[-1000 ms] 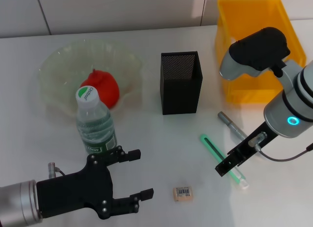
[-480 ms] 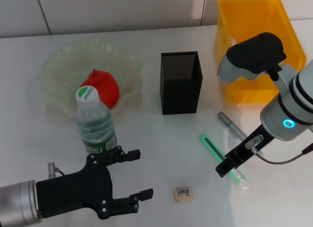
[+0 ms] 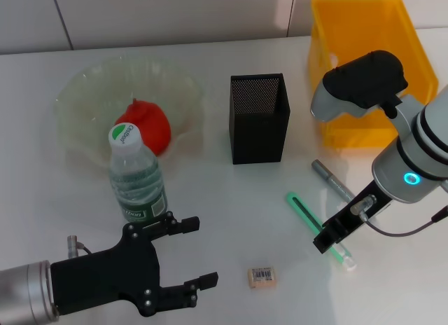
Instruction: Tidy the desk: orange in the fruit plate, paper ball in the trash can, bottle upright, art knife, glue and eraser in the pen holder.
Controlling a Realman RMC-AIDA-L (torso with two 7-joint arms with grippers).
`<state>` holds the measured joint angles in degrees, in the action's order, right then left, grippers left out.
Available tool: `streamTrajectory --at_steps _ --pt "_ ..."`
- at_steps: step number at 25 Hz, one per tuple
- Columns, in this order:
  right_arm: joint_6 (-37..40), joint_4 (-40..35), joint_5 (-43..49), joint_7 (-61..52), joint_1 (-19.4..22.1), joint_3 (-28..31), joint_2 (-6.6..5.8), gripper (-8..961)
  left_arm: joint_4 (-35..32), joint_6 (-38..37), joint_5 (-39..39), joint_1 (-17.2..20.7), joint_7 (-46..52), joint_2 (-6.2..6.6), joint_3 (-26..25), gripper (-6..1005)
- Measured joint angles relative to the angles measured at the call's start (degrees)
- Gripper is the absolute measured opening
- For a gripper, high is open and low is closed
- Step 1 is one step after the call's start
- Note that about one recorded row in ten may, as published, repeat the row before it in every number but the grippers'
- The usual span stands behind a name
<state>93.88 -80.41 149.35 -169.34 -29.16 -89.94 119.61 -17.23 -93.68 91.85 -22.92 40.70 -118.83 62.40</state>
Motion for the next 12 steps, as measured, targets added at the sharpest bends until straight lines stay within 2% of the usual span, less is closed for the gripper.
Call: streamTrajectory --at_steps 12 --pt "-0.55 1.42 0.21 0.13 -0.38 -0.05 -0.09 456 0.0 0.0 0.09 0.16 -0.01 0.0 0.0 799"
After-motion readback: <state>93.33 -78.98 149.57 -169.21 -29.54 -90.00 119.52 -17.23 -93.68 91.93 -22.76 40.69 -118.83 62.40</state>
